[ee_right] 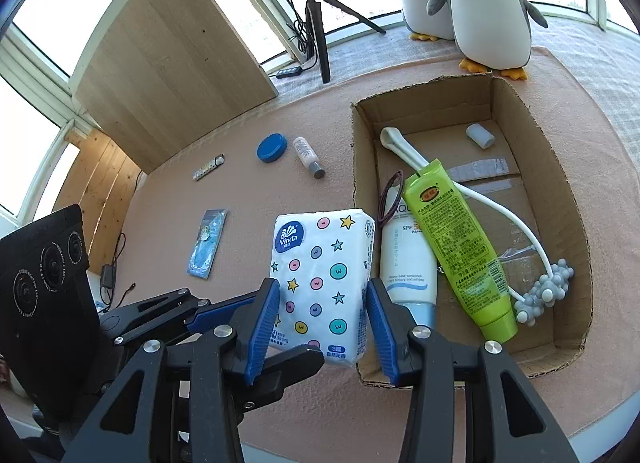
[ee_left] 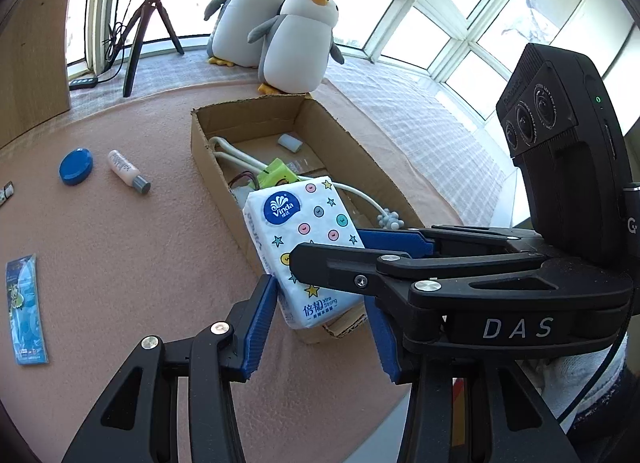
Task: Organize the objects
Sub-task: 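Lower the tissue pack into the box and open the right gripper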
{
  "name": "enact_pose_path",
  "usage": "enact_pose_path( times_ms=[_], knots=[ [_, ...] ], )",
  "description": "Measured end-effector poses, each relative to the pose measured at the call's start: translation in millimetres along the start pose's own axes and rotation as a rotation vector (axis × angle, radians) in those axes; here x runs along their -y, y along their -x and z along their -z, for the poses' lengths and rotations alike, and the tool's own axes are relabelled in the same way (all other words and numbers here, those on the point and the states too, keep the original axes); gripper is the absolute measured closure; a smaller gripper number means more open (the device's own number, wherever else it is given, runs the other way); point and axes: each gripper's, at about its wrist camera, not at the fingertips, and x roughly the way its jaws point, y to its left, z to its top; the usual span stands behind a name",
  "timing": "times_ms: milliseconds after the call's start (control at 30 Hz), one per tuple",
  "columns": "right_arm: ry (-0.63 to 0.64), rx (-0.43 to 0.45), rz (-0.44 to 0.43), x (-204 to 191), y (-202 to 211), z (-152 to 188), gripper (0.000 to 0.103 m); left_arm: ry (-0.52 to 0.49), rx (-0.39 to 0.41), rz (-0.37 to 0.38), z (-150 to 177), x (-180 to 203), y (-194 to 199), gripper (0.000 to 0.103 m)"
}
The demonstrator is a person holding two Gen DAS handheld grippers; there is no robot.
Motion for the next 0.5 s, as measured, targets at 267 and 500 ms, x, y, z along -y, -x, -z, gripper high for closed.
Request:
enact_pose_path(
  times_ms=[267,500],
  knots=[
    [-0.042,0.022,0.036,32.4,16.2,4.4,0.062,-0.06,-0.031,0.01,-6.2,31.7,-24.6,0.055],
    [-0.065,0.03,0.052,51.6,23.9,6.9,0.062,-0.074,-0.044,0.026,-10.6,42.7,-36.5,0.055]
  ],
)
